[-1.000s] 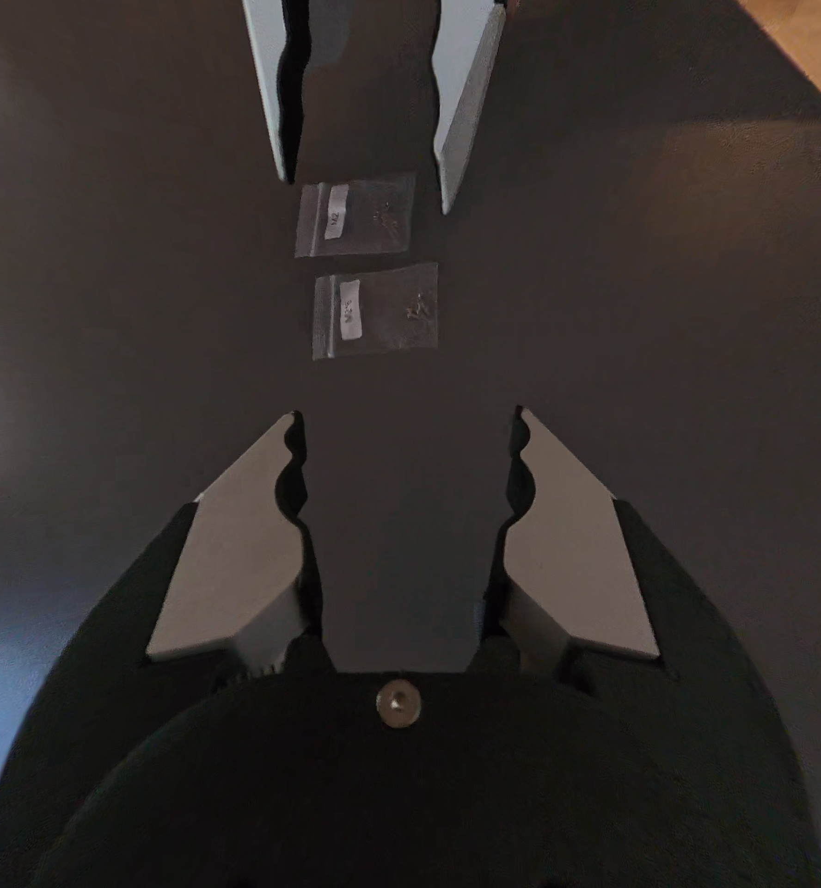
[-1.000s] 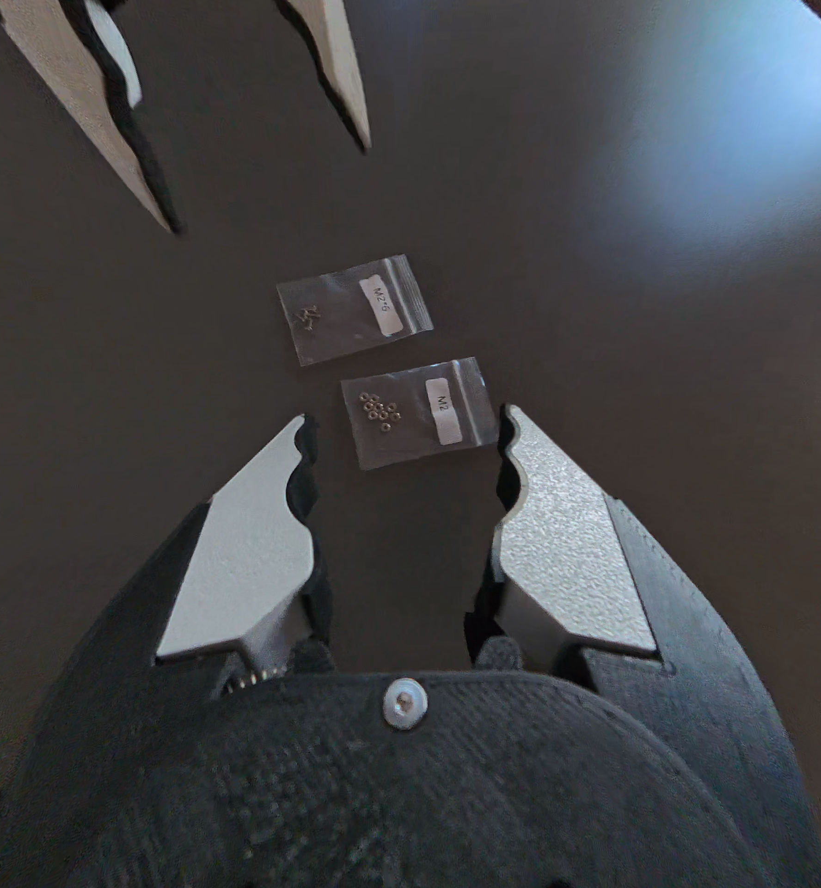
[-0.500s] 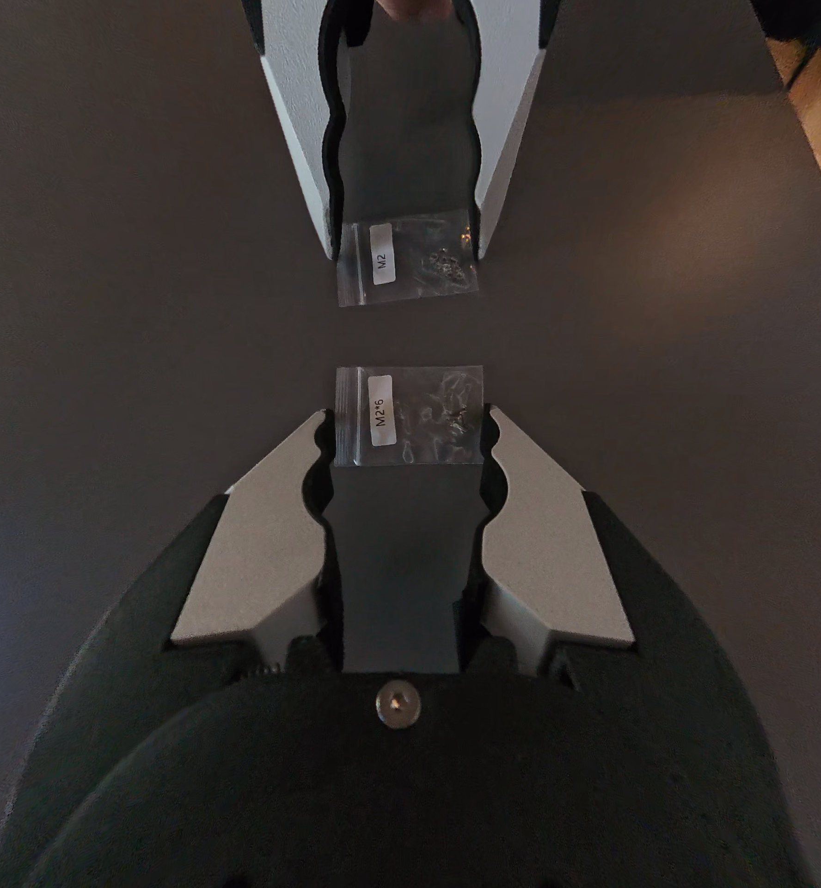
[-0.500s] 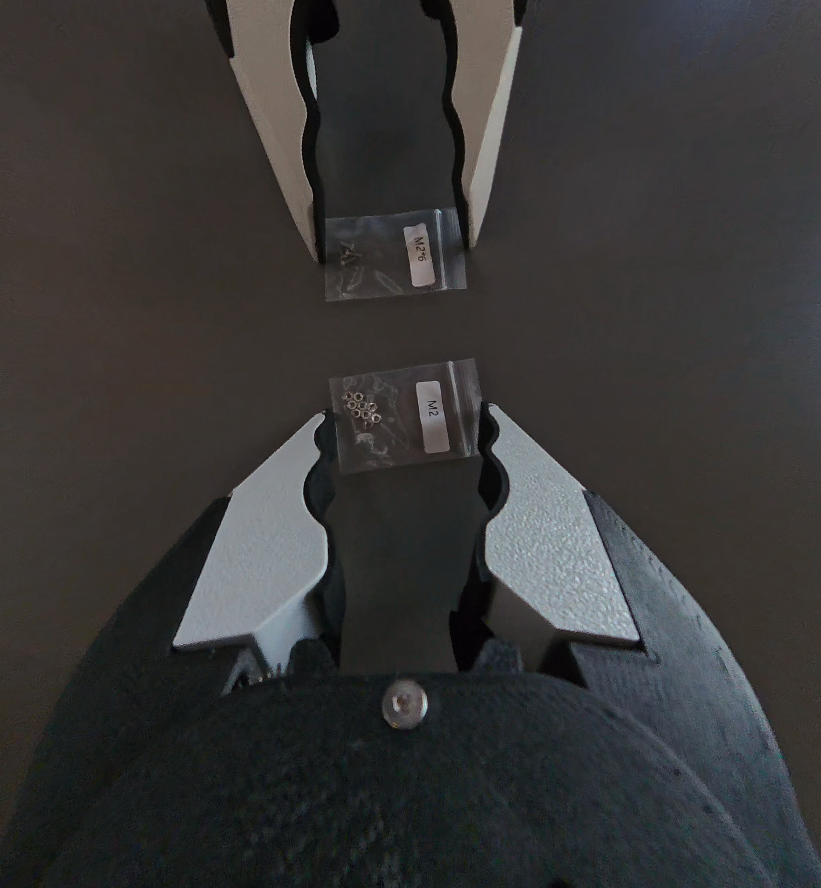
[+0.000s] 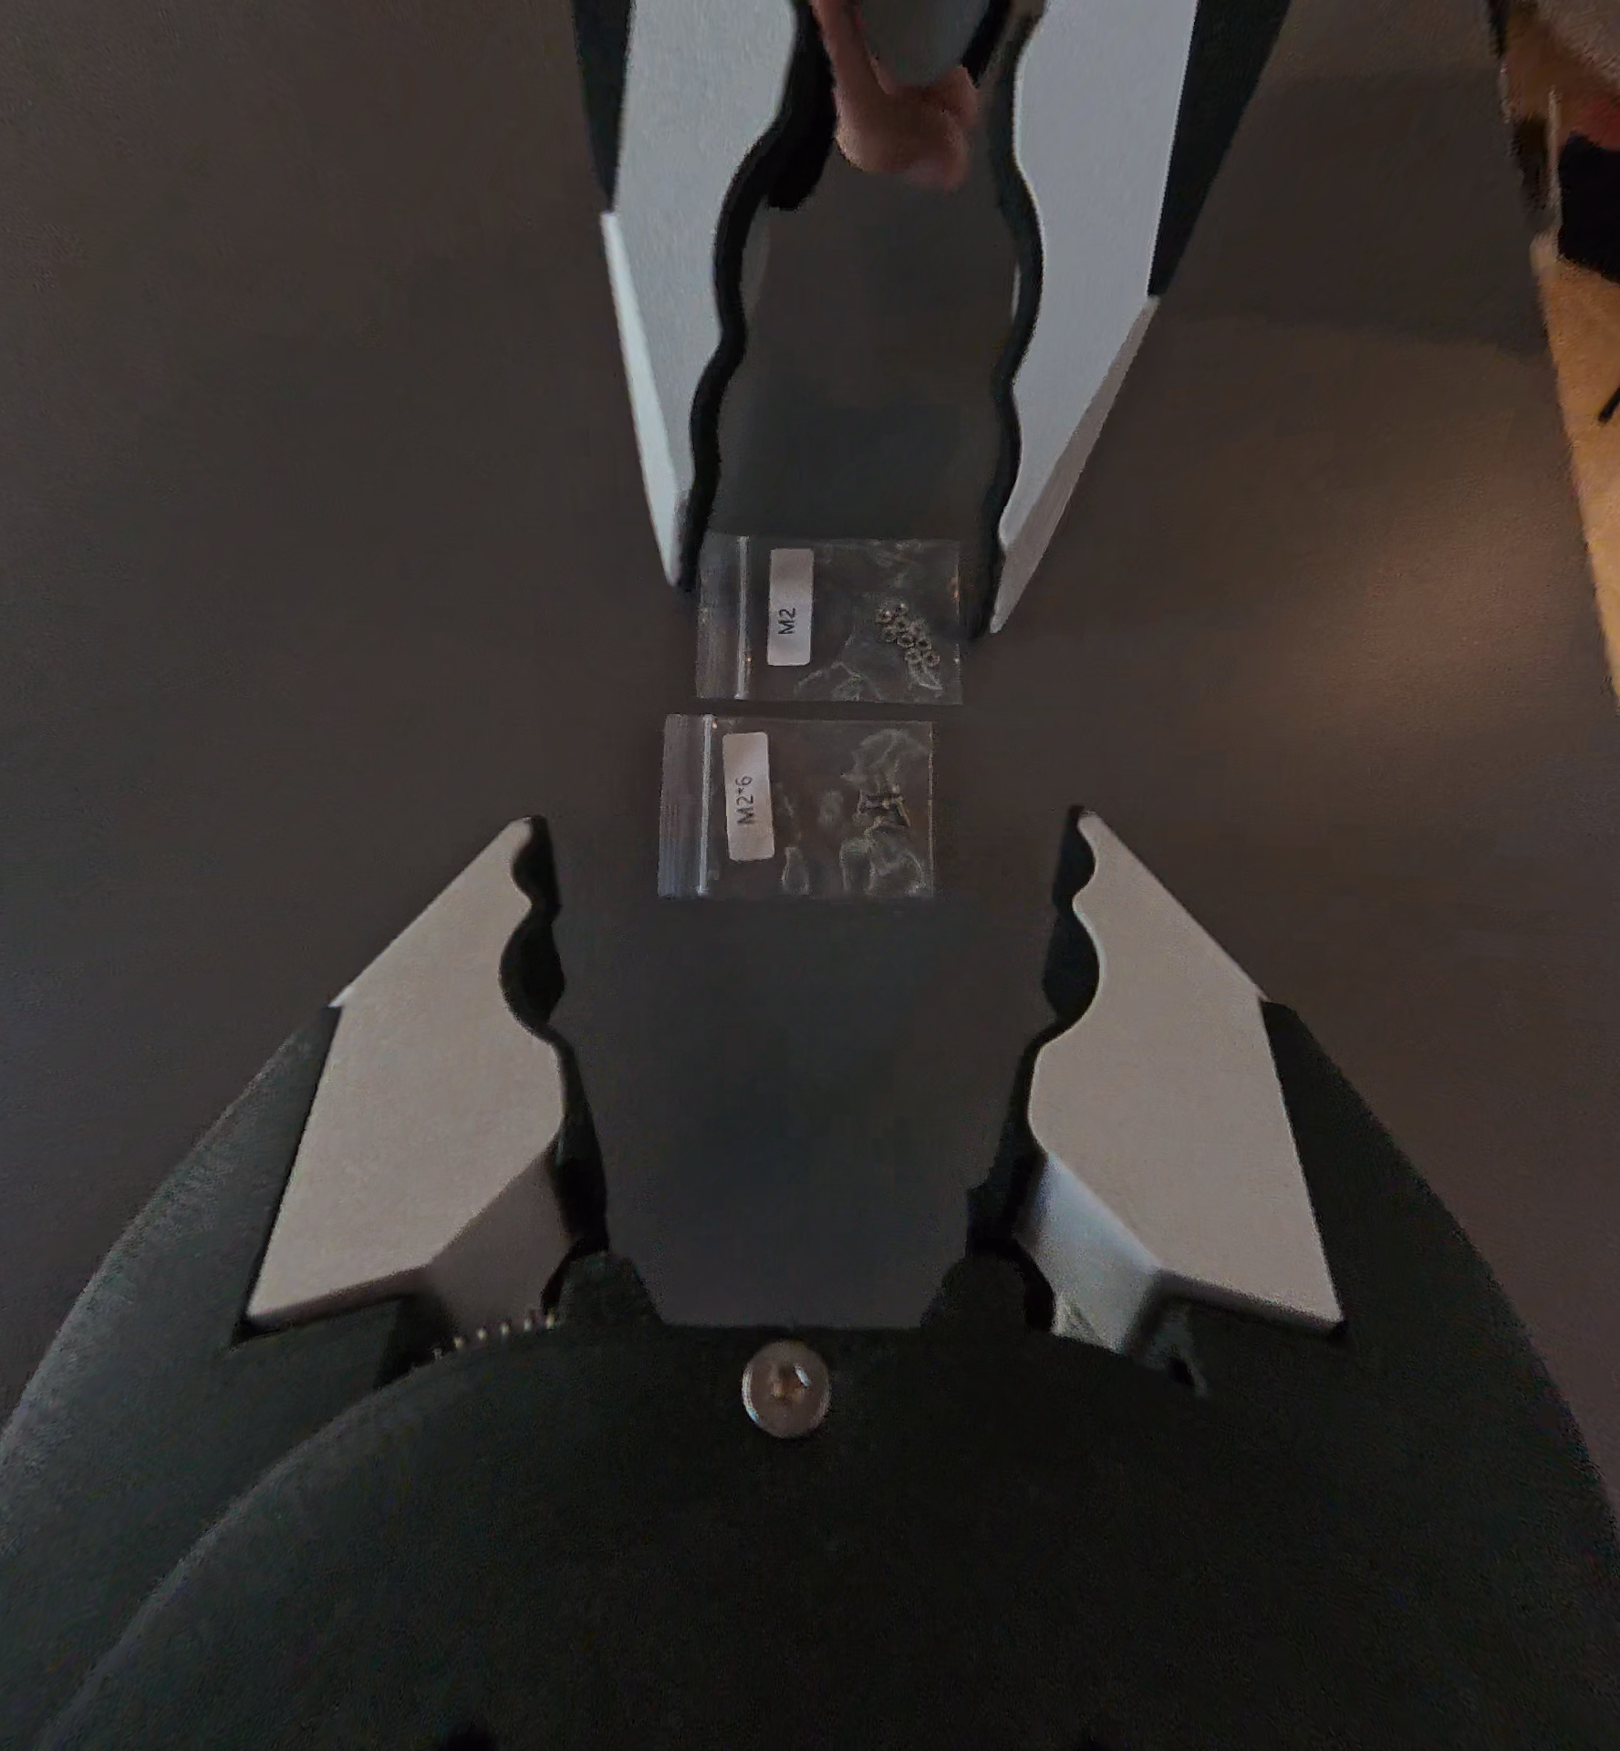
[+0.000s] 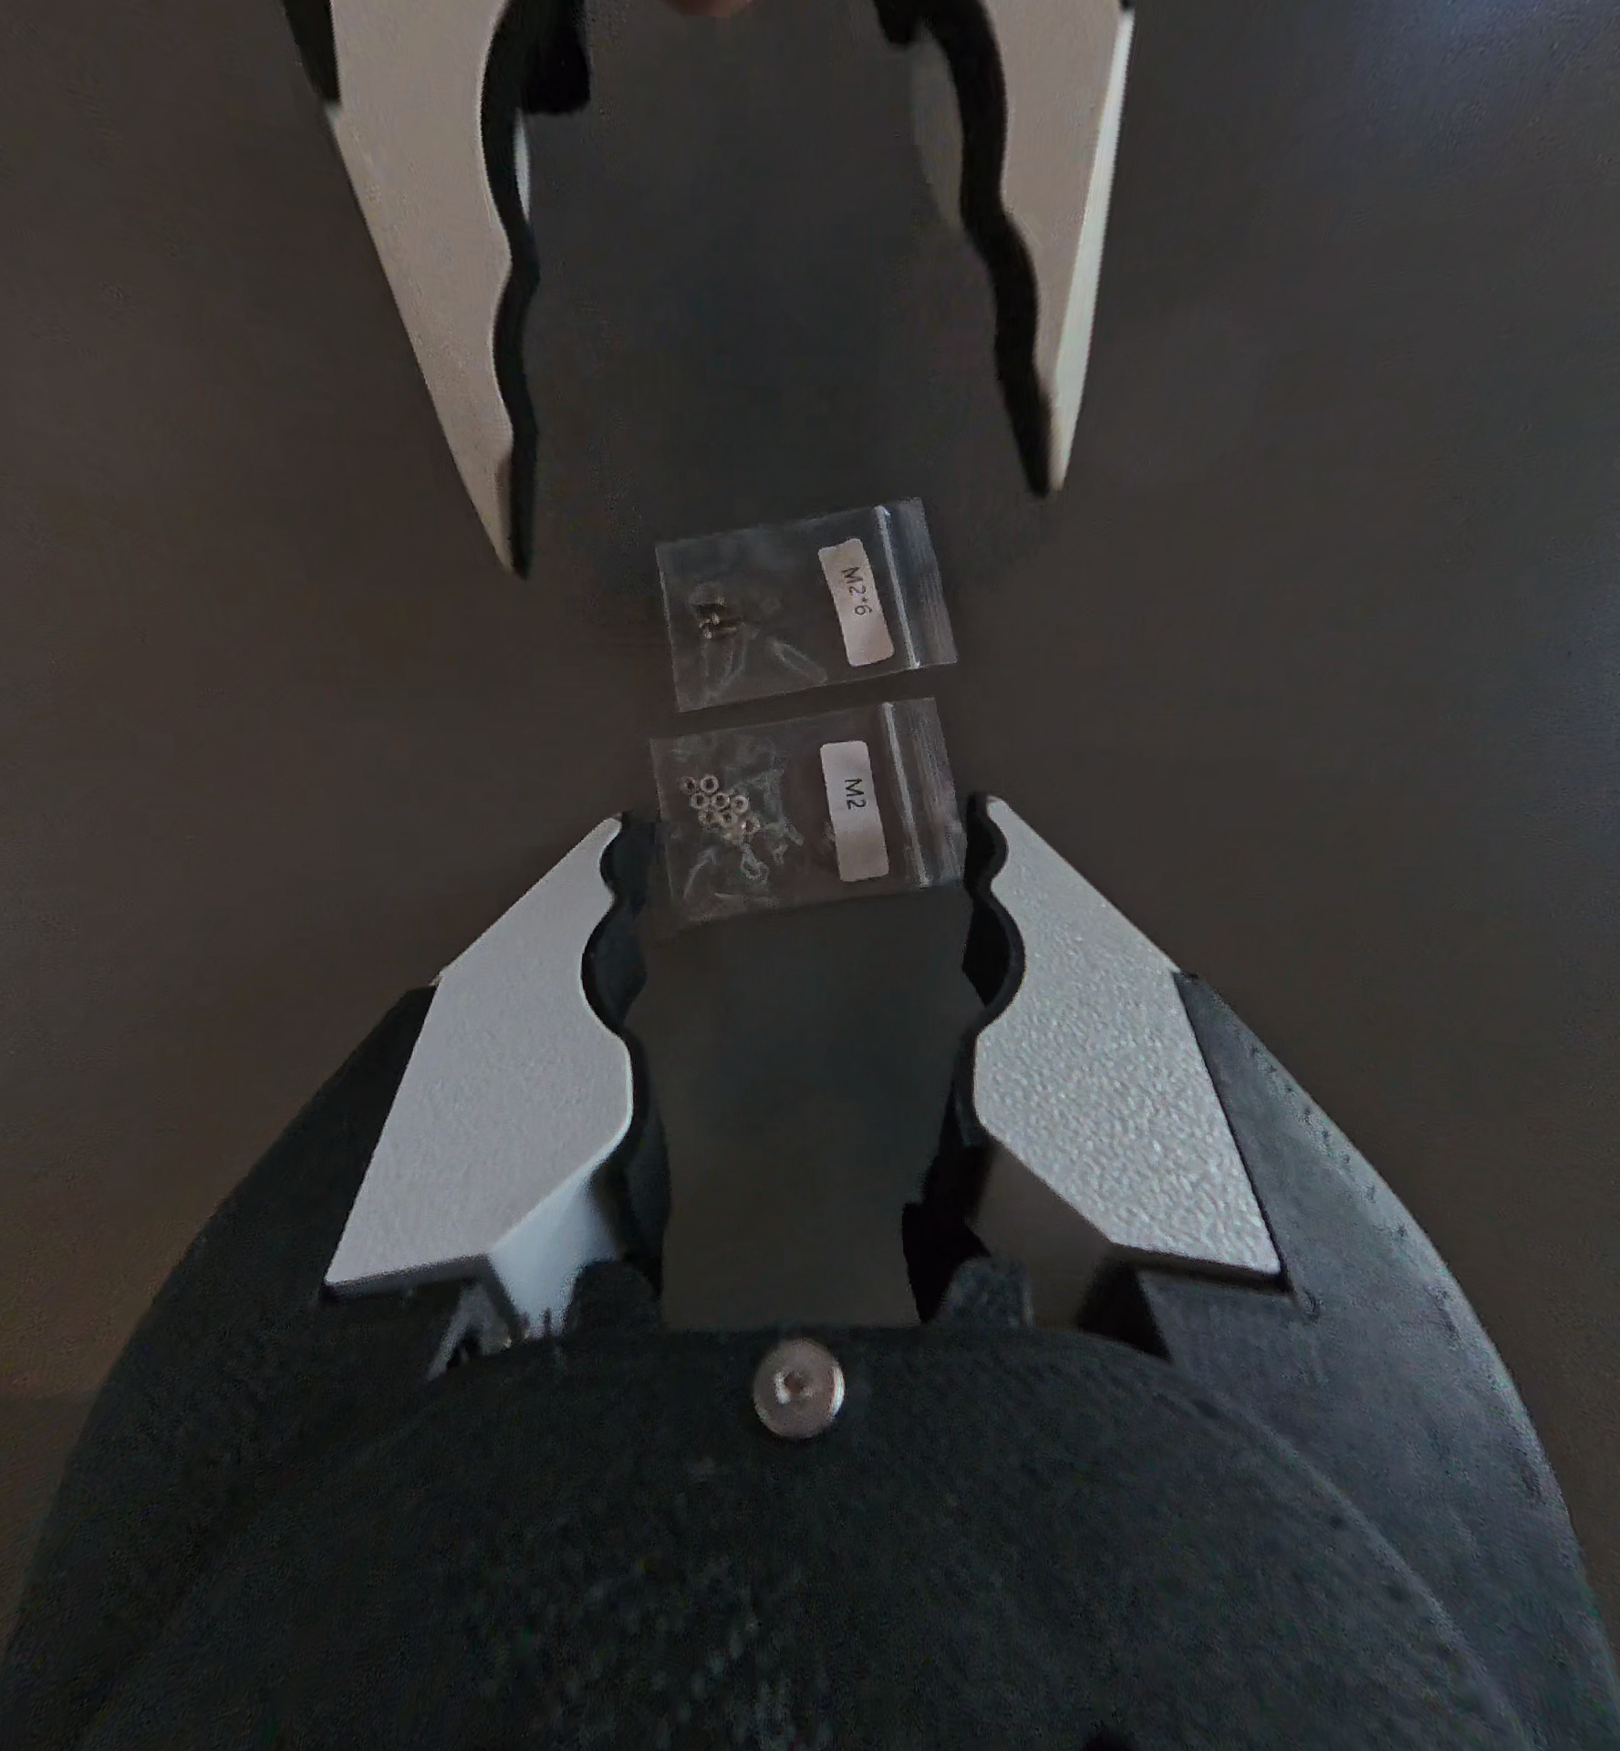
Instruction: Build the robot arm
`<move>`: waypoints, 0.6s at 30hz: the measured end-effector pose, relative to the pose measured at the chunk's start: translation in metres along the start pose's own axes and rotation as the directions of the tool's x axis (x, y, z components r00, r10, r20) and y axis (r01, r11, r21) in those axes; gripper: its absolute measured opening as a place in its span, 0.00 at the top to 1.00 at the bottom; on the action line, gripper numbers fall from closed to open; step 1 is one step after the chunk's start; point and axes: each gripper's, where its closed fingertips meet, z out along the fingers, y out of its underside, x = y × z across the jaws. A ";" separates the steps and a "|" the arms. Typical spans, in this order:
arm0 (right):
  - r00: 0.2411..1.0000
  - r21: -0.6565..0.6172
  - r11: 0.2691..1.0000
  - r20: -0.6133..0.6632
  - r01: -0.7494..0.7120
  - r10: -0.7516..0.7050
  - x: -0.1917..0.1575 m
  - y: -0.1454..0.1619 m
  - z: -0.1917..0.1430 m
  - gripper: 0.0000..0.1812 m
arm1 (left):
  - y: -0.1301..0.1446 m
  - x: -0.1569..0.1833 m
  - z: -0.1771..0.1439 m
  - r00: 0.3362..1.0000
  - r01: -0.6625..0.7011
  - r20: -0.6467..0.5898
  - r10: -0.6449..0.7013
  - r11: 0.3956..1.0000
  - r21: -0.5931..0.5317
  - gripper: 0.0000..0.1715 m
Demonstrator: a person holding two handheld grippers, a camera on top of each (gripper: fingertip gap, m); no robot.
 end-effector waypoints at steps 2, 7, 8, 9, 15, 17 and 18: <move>0.999 0.063 0.998 -0.047 -0.018 0.021 -0.010 -0.006 -0.011 0.59 | 0.003 0.004 -0.036 0.996 0.089 -0.012 -0.088 0.993 0.079 0.39; 0.913 0.146 0.985 -0.407 0.090 -0.023 -0.064 -0.018 -0.041 0.62 | 0.129 -0.014 -0.184 0.951 0.156 0.260 -0.165 0.986 0.055 0.48; 0.876 0.140 0.984 -0.482 0.106 -0.026 -0.073 -0.021 -0.041 0.62 | 0.166 -0.028 -0.225 0.912 0.161 0.371 -0.173 0.985 0.063 0.52; 0.843 0.139 0.984 -0.537 0.113 -0.021 -0.083 -0.030 -0.037 0.62 | 0.205 -0.043 -0.268 0.858 0.169 0.480 -0.185 0.983 0.076 0.56; 0.749 0.156 0.970 -0.662 0.184 -0.036 -0.123 -0.154 0.052 0.64 | 0.390 -0.080 -0.421 0.870 0.111 0.490 -0.064 0.991 -0.068 0.67; 0.730 0.144 0.958 -0.678 0.248 -0.087 -0.127 -0.209 0.093 0.64 | 0.425 -0.100 -0.438 0.904 -0.030 0.413 0.109 0.980 -0.194 0.56; 0.729 0.152 0.949 -0.677 0.275 -0.103 -0.128 -0.237 0.115 0.64 | 0.435 -0.108 -0.442 0.924 -0.083 0.350 0.153 0.975 -0.206 0.58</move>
